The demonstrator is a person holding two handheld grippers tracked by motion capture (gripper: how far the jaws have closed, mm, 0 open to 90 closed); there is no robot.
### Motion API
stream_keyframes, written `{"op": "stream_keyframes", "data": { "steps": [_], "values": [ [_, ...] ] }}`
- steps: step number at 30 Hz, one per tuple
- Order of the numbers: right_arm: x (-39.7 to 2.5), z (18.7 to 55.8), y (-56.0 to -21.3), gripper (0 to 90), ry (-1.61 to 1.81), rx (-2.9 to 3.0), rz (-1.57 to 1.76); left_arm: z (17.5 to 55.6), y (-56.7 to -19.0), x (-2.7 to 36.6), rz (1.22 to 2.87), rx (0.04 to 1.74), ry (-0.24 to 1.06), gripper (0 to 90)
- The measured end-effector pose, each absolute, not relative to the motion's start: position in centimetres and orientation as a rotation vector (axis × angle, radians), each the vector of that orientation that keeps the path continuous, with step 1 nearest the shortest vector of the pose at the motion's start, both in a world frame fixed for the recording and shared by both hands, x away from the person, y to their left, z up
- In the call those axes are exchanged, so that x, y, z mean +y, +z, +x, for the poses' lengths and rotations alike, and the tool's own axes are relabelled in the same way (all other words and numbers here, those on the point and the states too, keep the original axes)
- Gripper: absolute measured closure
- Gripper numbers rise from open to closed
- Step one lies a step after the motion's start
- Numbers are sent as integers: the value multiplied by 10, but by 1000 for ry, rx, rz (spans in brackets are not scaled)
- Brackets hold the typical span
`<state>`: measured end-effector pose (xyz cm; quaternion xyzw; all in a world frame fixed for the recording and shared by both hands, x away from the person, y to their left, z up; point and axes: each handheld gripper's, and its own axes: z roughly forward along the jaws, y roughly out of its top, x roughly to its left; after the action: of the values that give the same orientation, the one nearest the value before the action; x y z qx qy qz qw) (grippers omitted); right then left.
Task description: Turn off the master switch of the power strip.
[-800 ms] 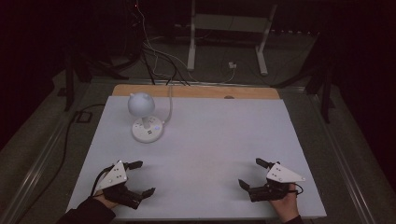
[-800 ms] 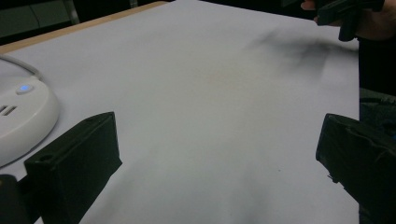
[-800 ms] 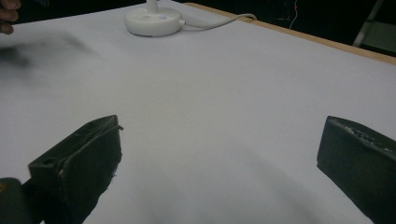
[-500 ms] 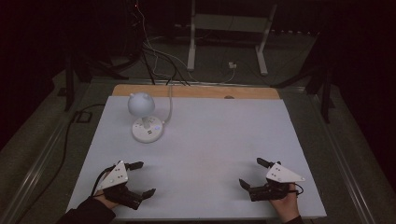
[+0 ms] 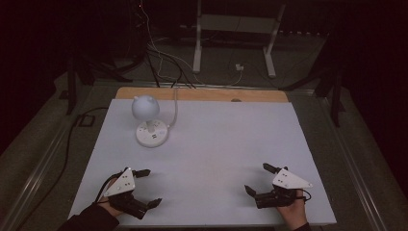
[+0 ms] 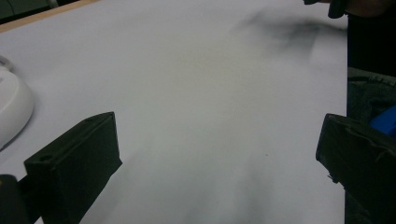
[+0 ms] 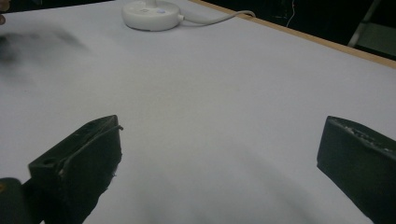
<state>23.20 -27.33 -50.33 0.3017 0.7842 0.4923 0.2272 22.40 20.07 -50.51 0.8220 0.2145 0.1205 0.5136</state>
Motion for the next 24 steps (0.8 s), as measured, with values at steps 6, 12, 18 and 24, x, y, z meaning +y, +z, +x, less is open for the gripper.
{"op": "stream_keyframes", "data": {
  "steps": [6, 12, 18, 24],
  "values": [
    [-272, 231, -501, 0, 1347, 2160, 825, 225, -504, 201, 1966, 530, 282, 2],
    [-271, 229, -501, 0, 1344, 2151, 810, 225, -502, 199, 1972, 518, 267, 2],
    [-270, 227, -499, 0, 1340, 2129, 796, 224, -498, 197, 1981, 499, 268, 2],
    [-269, 226, -499, 0, 1336, 2130, 796, 226, -492, 194, 1980, 486, 259, 2]
  ]
}}
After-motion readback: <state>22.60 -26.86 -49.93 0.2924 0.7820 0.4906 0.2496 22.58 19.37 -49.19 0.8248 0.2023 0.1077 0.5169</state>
